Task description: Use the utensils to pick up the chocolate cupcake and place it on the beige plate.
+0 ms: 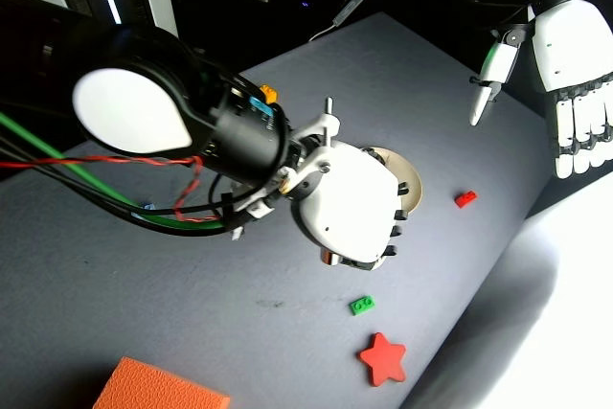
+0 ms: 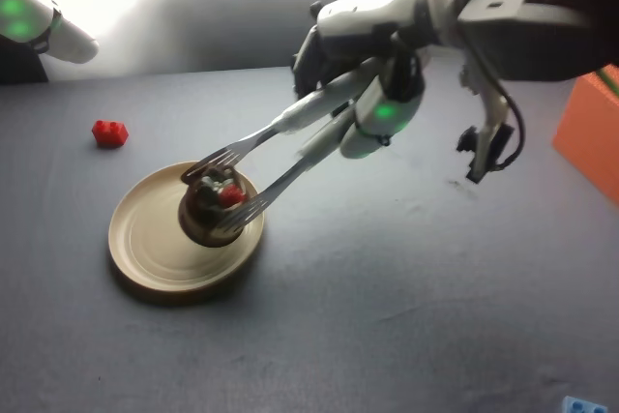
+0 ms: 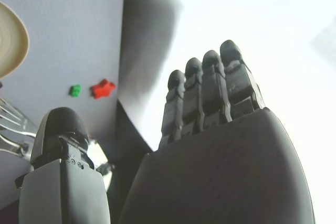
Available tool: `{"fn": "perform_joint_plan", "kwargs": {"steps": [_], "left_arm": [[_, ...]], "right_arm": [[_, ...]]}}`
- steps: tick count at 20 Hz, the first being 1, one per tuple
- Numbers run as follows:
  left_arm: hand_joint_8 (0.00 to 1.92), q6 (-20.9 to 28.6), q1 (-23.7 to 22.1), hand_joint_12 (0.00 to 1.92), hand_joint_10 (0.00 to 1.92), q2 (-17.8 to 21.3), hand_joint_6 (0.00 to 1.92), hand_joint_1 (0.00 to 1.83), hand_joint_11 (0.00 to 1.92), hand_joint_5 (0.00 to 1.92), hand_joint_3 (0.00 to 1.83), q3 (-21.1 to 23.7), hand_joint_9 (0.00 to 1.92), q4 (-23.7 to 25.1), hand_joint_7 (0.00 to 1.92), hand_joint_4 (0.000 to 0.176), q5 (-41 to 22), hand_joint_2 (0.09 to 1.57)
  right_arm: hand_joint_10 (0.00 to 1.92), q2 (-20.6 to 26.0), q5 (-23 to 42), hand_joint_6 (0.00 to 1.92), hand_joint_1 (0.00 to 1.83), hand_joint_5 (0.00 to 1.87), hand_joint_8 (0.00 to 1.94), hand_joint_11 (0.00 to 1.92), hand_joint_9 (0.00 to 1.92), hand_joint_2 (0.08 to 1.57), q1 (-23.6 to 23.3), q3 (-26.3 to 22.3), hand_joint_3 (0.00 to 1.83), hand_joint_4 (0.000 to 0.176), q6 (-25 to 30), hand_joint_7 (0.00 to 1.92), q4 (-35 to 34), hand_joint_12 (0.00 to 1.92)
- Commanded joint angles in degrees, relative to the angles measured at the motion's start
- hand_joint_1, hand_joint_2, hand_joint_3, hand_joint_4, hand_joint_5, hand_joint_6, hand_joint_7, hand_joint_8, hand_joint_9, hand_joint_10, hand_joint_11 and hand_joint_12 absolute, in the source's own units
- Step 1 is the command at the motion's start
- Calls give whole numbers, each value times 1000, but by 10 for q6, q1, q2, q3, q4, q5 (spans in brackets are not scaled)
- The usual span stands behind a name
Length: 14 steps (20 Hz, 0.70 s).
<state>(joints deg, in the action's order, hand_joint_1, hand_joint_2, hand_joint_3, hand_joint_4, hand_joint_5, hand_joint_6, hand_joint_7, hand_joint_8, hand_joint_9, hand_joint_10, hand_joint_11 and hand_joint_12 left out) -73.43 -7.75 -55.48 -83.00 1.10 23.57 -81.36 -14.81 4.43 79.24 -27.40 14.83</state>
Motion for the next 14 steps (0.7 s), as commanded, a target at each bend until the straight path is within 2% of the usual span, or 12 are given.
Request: {"fn": "perform_joint_plan", "kwargs": {"steps": [1,3,7,12,14], "left_arm": [[10,-1,-9,188,6,4,4,446,0,165,0,-4,123,3,200,0,-57,1061],[0,-1,-9,259,2,4,0,403,0,179,1,-4,144,3,206,0,-57,1062],[6,-1,-9,274,3,2,3,408,0,191,2,-4,152,3,225,0,-57,1067],[0,-1,-9,285,0,1,0,397,0,169,3,-3,153,3,214,0,-57,1068],[3,-1,-9,240,4,1,3,406,0,176,1,-3,146,3,204,0,-56,1068]], "right_arm": [[1094,-2,82,948,1486,938,914,848,942,1111,-5,4,0,0,4,892,-1,1560],[1073,-21,91,880,1488,971,897,872,955,1101,-3,22,0,0,3,908,-1,1536],[1031,-49,89,938,1489,925,889,890,993,1100,2,49,0,0,4,908,-1,1526],[1006,-62,75,919,1490,957,883,878,991,1095,3,61,0,0,2,922,0,1523],[1004,-64,64,913,1491,956,912,898,991,1094,0,62,1,0,-18,904,0,1500]]}}
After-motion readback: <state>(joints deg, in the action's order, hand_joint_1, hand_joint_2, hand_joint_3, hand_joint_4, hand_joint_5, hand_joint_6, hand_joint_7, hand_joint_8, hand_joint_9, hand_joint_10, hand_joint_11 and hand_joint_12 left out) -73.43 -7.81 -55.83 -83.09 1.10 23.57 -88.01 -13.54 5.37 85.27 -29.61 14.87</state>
